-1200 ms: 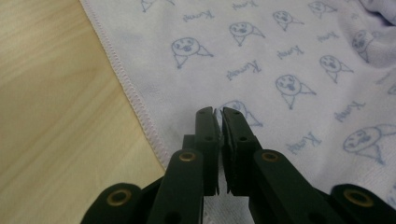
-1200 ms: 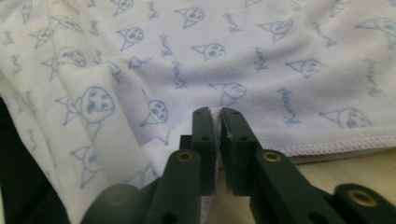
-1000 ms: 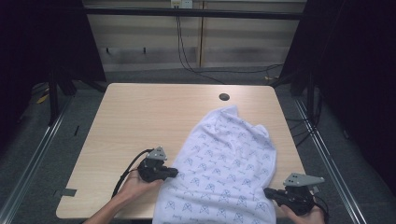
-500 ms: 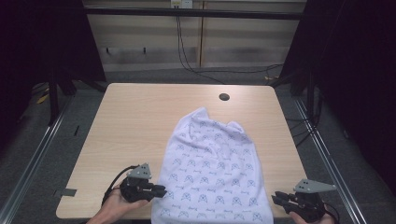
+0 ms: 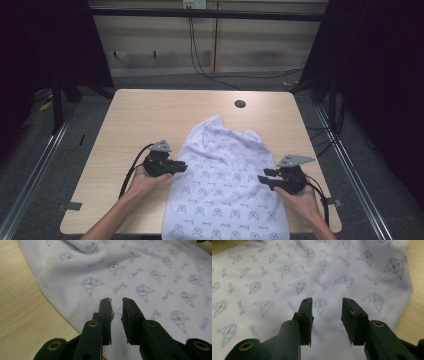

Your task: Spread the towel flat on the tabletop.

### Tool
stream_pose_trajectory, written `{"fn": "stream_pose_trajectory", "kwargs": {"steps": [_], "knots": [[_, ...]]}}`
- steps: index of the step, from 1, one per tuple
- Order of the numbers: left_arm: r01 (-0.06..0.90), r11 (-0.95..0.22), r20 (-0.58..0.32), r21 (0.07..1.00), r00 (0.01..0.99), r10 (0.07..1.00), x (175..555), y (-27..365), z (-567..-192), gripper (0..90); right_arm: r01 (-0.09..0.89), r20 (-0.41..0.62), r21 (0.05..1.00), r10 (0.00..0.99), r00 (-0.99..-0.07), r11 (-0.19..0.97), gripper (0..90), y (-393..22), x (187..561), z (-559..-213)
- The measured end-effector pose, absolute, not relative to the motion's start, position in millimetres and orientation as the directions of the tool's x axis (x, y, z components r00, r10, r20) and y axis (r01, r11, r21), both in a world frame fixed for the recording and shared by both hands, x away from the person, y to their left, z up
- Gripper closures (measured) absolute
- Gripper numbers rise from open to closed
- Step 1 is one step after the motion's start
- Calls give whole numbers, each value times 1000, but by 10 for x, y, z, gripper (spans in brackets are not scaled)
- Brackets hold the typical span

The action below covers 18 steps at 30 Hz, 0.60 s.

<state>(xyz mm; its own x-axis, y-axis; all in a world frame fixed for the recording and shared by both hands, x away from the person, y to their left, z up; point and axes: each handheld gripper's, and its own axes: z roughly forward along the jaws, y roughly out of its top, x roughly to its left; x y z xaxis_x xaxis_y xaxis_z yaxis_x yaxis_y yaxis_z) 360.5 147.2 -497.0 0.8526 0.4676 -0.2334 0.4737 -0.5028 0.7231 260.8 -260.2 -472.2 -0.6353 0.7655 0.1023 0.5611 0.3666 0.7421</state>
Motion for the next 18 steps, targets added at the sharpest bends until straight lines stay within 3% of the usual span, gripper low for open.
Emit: {"fn": "stream_pose_trajectory", "kwargs": {"steps": [7, 14, 15, 16, 17, 18], "knots": [[448, -513, -171, 732, 850, 498, 3528, 1439, -5051, 733, 565, 33, 711, 781, -623, 420, 571, -2433, 3070, -4871], [447, -518, -198, 730, 863, 465, 3360, 1576, -5051, 763, 598, 39, 679, 792, -609, 426, 599, -2434, 3173, -4979], [441, -525, -192, 728, 866, 462, 3294, 1603, -5045, 763, 593, 31, 678, 790, -613, 434, 683, -2422, 3150, -4993], [441, -525, -192, 728, 866, 462, 3294, 1603, -5045, 775, 593, 31, 678, 790, -613, 434, 683, -2422, 3150, -4993], [442, -534, -189, 721, 867, 462, 3222, 1638, -5033, 791, 586, 20, 668, 776, -630, 458, 783, -2403, 3105, -4975], [442, -534, -189, 721, 867, 462, 3222, 1638, -5033, 795, 586, 20, 668, 776, -630, 458, 783, -2403, 3105, -4975]]}}
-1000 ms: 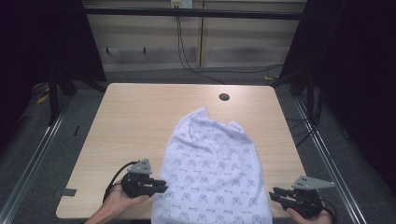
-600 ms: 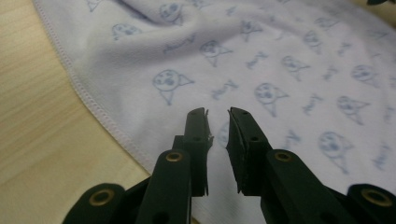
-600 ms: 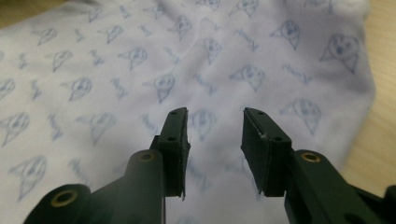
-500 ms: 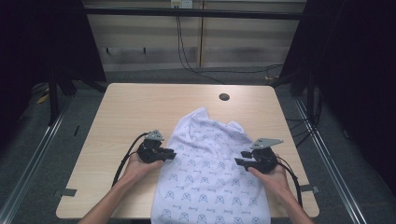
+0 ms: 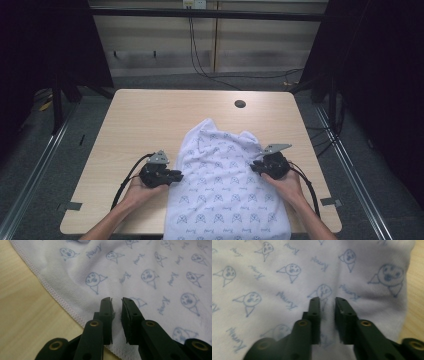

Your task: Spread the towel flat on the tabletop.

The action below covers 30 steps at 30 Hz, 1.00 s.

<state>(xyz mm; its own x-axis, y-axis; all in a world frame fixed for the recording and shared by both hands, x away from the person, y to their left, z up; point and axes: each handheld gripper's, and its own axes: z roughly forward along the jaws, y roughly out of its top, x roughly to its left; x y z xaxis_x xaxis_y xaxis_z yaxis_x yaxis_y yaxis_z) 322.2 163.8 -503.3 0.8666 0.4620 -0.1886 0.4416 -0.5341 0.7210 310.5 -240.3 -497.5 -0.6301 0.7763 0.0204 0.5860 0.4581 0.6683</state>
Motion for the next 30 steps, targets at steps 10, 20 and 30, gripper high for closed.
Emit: {"fn": "stream_pose_trajectory", "kwargs": {"steps": [10, 20, 30], "knots": [[448, -565, -271, 693, 888, 372, 2884, 1806, -5014, 819, 573, 43, 651, 729, -683, 498, 854, -2403, 2606, -4937], [469, -594, -346, 653, 883, 317, 2556, 1789, -4947, 650, 574, 119, 659, 685, -719, 487, 718, -2501, 2087, -4898], [517, -422, -289, 745, 819, 495, 3452, 1653, -4816, 606, 517, 100, 791, 765, -636, 327, 655, -2625, 2704, -4513]]}}
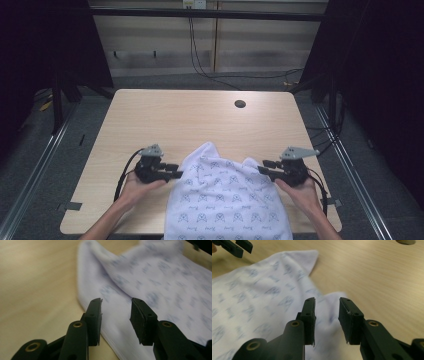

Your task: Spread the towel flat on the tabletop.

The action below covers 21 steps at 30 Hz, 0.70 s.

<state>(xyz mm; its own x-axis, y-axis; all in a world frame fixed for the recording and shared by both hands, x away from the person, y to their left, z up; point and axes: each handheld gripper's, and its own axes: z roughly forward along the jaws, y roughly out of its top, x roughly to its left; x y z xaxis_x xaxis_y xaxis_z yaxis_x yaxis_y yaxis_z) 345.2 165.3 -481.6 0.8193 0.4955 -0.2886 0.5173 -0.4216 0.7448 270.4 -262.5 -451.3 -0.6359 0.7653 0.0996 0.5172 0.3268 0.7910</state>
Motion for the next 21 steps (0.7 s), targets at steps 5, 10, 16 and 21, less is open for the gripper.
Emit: {"fn": "stream_pose_trajectory", "kwargs": {"steps": [5, 10, 16, 21], "knots": [[538, -437, -248, 721, 789, 562, 3760, 1426, -4947, 546, 628, 177, 709, 782, -598, 320, 595, -2524, 3168, -4833], [544, -452, -219, 708, 776, 591, 3810, 1350, -5031, 648, 650, 182, 679, 780, -599, 341, 849, -2493, 3183, -4921], [510, -414, -231, 754, 796, 559, 3716, 1373, -4893, 880, 526, 84, 793, 799, -596, 308, 868, -2524, 2981, -4510], [418, -366, -200, 832, 839, 505, 3424, 1450, -4550, 879, 409, 11, 848, 760, -650, 338, 861, -2452, 2550, -4218]]}}
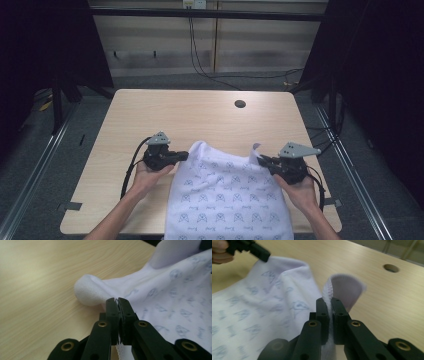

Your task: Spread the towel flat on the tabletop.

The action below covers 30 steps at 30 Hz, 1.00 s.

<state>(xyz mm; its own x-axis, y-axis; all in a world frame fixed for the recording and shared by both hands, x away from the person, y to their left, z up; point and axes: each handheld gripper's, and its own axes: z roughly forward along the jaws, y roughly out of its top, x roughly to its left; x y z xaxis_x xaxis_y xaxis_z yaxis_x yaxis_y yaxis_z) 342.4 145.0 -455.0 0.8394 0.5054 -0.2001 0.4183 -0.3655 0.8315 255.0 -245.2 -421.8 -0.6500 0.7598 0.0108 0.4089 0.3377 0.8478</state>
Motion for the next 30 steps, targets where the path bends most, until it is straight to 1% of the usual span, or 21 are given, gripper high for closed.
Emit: {"fn": "stream_pose_trajectory", "kwargs": {"steps": [1, 2, 3, 4, 5, 6, 8, 10, 11, 12, 13, 14, 16, 17, 19, 20, 21, 22, 24, 27, 30], "knots": [[418, -366, -200, 832, 839, 505, 3424, 1450, -4550, 879, 409, 11, 848, 760, -650, 338, 861, -2452, 2550, -4218], [384, -376, -180, 843, 861, 476, 3321, 1426, -4488, 879, 407, 27, 841, 723, -691, 357, 855, -2386, 2390, -4254], [364, -387, -173, 847, 877, 447, 3237, 1402, -4457, 879, 407, 27, 841, 723, -691, 357, 855, -2386, 2390, -4254], [327, -421, -147, 846, 903, 405, 3101, 1339, -4440, 878, 440, 68, 812, 688, -723, 382, 846, -2302, 2248, -4385], [327, -421, -147, 846, 903, 405, 3101, 1339, -4440, 878, 440, 68, 812, 688, -723, 382, 846, -2302, 2248, -4385], [314, -446, -145, 838, 917, 371, 3016, 1284, -4463, 878, 475, 74, 760, 667, -742, 444, 836, -2220, 2137, -4578], [297, -509, -147, 808, 938, 313, 2882, 1172, -4567, 878, 502, 86, 733, 669, -739, 459, 823, -2200, 2095, -4679], [285, -561, -158, 777, 951, 265, 2781, 1090, -4681, 873, 539, 71, 663, 673, -736, 519, 765, -2188, 2039, -4886], [281, -585, -157, 761, 954, 255, 2741, 1052, -4732, 873, 539, 71, 663, 673, -736, 519, 765, -2188, 2039, -4886], [270, -642, -170, 717, 962, 214, 2677, 980, -4848, 853, 548, 100, 673, 673, -732, 496, 698, -2226, 2044, -4858], [270, -642, -170, 717, 962, 214, 2677, 980, -4848, 823, 548, 100, 673, 673, -732, 496, 698, -2226, 2044, -4858], [264, -658, -173, 706, 964, 202, 2650, 956, -4882, 823, 544, 96, 680, 676, -731, 492, 668, -2241, 2043, -4842], [292, -645, -199, 706, 956, 215, 2648, 948, -4869, 734, 534, 108, 711, 680, -725, 457, 604, -2290, 2039, -4780], [305, -611, -209, 730, 952, 226, 2653, 991, -4815, 731, 530, 115, 724, 680, -724, 442, 604, -2292, 2039, -4755], [304, -606, -204, 735, 952, 230, 2660, 1019, -4790, 710, 522, 125, 736, 670, -731, 431, 606, -2295, 2049, -4728], [318, -582, -214, 748, 947, 242, 2677, 1071, -4757, 704, 518, 162, 759, 656, -737, 395, 626, -2282, 2078, -4681], [324, -565, -217, 759, 944, 250, 2700, 1113, -4732, 704, 518, 162, 759, 656, -737, 395, 626, -2282, 2078, -4681], [337, -523, -220, 783, 936, 273, 2747, 1172, -4687, 703, 525, 203, 774, 645, -737, 355, 649, -2259, 2125, -4648], [345, -497, -229, 796, 932, 280, 2796, 1196, -4650, 694, 527, 217, 780, 643, -734, 338, 670, -2209, 2185, -4639], [352, -448, -227, 822, 923, 310, 2927, 1154, -4571, 714, 527, 213, 774, 640, -738, 350, 674, -2125, 2243, -4666], [348, -482, -212, 804, 926, 313, 3074, 959, -4587, 712, 535, 205, 750, 633, -747, 389, 653, -2000, 2339, -4757]]}}
